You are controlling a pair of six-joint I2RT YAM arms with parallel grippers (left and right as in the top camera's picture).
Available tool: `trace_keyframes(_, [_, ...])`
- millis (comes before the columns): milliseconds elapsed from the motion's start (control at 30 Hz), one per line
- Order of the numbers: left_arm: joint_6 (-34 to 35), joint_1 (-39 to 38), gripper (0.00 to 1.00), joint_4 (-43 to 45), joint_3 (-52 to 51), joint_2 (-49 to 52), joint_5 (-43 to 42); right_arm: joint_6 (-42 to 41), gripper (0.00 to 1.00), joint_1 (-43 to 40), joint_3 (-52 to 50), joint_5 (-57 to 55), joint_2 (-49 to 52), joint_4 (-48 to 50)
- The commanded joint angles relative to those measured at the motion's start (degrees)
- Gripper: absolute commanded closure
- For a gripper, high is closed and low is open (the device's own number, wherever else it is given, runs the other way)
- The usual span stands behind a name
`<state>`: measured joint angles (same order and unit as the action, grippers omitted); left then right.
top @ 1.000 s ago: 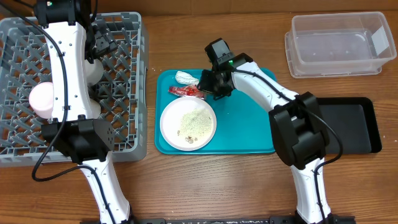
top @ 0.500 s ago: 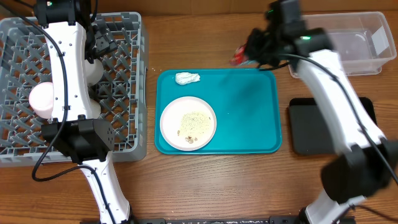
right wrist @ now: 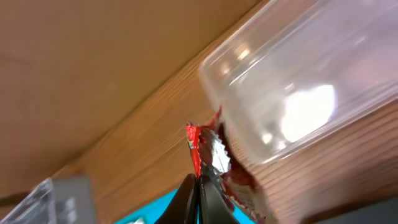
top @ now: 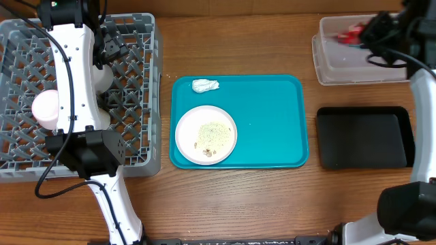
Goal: Sort waste into correct bins and load items into the dishwasher
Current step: 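Carry the red wrapper into the clear plastic bin and release, then raise the right gripper out of the clear bin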
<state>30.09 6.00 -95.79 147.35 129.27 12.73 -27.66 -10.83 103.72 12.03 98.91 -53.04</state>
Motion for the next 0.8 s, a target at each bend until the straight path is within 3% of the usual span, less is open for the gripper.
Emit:
trace_keyframes(0, [0.1, 0.0, 0.00, 0.1, 0.1, 0.0, 1.2, 5.2, 0.96, -2.2, 0.6, -5.9, 1.0, 0.9])
trace_keyframes(367, [0.1, 0.0, 0.00, 0.1, 0.1, 0.0, 1.2, 5.6, 0.96, -5.5, 0.5, -9.0, 9.4, 9.0])
trace_keyframes(467, [0.1, 0.0, 0.00, 0.1, 0.1, 0.0, 1.2, 5.6, 0.61, -5.5, 0.5, -9.0, 12.2, 10.8])
trace_keyframes(533, [0.1, 0.0, 0.00, 0.1, 0.1, 0.0, 1.2, 5.4, 0.49, -5.5, 0.5, -9.1, 13.3, 10.7])
trace_keyframes(600, [0.1, 0.0, 0.00, 0.1, 0.1, 0.0, 1.2, 5.2, 0.20, -5.5, 0.5, -9.1, 13.4, 10.3])
trace_keyframes(767, [0.1, 0.0, 0.00, 0.1, 0.1, 0.0, 1.2, 5.2, 0.15, -5.5, 1.6, -6.9, 11.1, 7.6])
